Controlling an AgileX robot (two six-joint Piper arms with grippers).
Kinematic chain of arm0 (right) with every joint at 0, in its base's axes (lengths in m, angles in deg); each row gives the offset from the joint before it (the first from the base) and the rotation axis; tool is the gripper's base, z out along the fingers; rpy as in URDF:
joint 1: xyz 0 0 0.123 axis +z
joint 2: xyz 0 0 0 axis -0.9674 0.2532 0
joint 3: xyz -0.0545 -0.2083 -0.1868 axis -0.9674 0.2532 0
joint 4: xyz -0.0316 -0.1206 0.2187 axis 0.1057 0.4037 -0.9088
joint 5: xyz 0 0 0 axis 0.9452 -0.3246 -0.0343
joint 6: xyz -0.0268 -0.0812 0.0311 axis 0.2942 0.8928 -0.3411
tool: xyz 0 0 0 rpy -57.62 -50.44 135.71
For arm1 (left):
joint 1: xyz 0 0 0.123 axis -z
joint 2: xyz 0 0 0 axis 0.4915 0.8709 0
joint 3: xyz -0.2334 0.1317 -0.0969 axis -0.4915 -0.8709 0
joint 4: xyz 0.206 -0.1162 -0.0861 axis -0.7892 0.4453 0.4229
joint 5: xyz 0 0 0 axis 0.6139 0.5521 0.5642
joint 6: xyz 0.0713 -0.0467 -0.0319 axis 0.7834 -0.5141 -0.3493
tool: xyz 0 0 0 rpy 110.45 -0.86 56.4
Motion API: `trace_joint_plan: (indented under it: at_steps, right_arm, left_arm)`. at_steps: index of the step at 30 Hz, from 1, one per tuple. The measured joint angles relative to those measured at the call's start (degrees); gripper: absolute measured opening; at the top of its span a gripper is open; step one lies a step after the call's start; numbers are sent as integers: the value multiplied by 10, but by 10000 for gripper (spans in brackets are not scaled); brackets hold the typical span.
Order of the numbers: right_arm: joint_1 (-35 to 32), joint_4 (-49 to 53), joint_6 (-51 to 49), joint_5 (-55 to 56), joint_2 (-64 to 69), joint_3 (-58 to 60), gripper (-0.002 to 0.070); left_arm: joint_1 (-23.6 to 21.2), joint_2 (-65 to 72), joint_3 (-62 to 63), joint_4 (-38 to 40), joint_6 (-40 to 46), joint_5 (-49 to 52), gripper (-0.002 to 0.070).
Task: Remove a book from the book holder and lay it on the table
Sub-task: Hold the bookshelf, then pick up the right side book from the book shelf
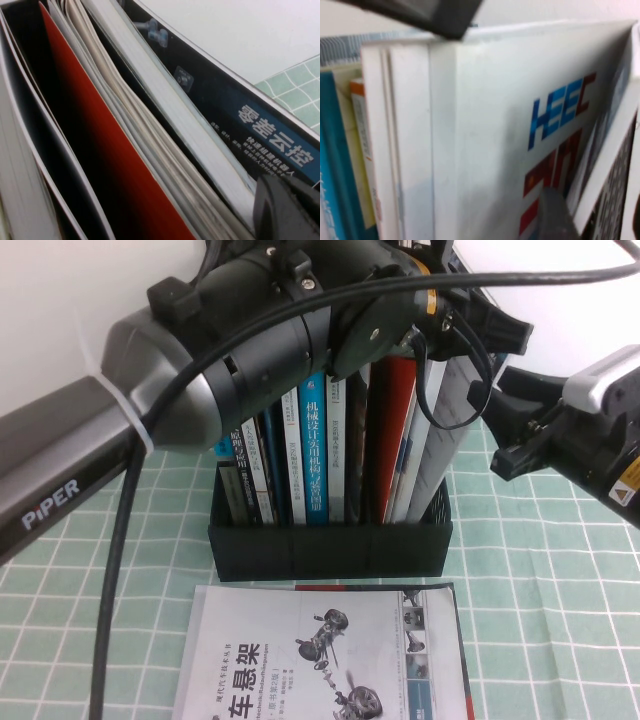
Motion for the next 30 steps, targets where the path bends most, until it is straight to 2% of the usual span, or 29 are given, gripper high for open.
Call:
trace_joint_plan:
  at_steps: [10,12,15,18,24,30]
  right_arm:
    - [25,-5,23,0,66,-16,315]
    - [35,-7,37,3,80,-23,256]
    - [44,-9,46,16,86,-25,94]
    - [45,-19,45,18,86,-25,34]
    - [48,-95,48,10,59,-6,27]
    - [50,-146,97,2,-24,10,26]
  left_arm:
    - [0,0,0,-1,-3,0,-3]
    - [0,0,0,-1,-3,0,-3]
    - [0,0,0,-1,-3,0,-3]
    - [0,-3,0,1,-3,-2,-3]
    - [0,-38,-6,29,2,-11,-3]
    - [1,-124,-6,37,33,-20,-3]
